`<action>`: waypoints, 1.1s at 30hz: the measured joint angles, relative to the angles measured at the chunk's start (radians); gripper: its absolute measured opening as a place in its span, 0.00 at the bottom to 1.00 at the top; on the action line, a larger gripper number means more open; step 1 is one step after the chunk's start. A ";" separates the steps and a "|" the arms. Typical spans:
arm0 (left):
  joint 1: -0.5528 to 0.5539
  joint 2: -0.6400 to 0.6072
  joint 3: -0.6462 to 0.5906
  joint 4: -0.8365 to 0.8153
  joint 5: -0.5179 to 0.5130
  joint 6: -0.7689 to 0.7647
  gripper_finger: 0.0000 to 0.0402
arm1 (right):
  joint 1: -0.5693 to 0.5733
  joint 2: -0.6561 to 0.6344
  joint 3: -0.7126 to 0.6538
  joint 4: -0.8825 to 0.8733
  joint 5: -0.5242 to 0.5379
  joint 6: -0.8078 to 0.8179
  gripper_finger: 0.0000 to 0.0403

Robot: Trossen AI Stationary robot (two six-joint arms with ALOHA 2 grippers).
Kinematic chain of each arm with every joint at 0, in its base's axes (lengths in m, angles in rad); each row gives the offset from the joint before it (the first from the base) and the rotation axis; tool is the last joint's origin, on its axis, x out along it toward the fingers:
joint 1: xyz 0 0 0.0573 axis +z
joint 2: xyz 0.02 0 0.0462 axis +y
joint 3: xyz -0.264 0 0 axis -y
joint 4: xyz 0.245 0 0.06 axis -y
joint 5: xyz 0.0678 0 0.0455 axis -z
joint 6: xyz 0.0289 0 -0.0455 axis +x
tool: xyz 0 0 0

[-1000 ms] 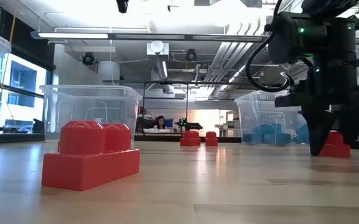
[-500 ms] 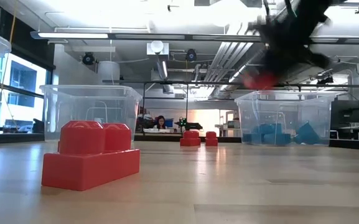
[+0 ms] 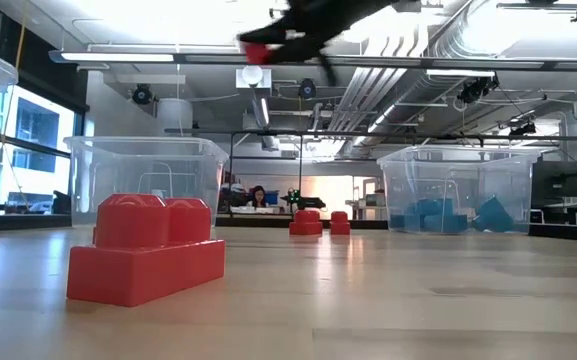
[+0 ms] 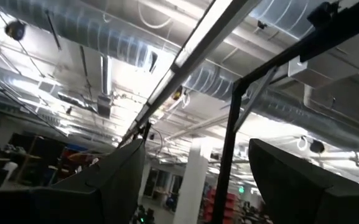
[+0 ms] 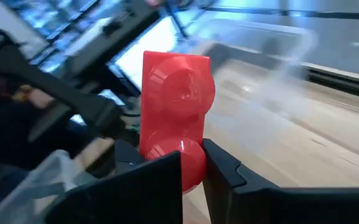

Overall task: Sort blocks
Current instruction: Put the red game piece into the top left transparent bin

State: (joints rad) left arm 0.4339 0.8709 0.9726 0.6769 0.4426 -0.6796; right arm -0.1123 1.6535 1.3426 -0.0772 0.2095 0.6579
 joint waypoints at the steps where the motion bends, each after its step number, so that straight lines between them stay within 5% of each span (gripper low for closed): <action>1: 0.000 -0.002 0.000 0.003 -0.008 0.001 0.68 | -0.011 0.046 0.038 0.024 -0.028 -0.014 0.00; 8: -0.001 0.006 0.000 -0.002 -0.016 -0.041 0.68 | -0.089 0.377 0.390 0.048 -0.214 -0.030 0.00; 18: -0.001 0.008 0.000 0.000 -0.016 -0.079 0.68 | -0.136 0.730 0.878 -0.137 -0.218 0.014 0.02; 22: -0.001 0.006 0.000 0.001 -0.016 -0.087 0.68 | -0.145 0.804 1.009 -0.239 -0.220 -0.034 0.13; 29: -0.001 0.006 0.000 0.002 -0.011 -0.087 0.68 | -0.177 0.757 0.995 -0.252 -0.230 -0.099 0.46; 33: -0.001 0.006 0.000 0.002 -0.009 -0.086 0.68 | -0.210 0.685 1.001 -0.354 -0.301 -0.197 0.54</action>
State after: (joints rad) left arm 0.4332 0.8768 0.9722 0.6785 0.4338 -0.7660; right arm -0.3220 2.3389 2.3433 -0.4314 -0.0916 0.4613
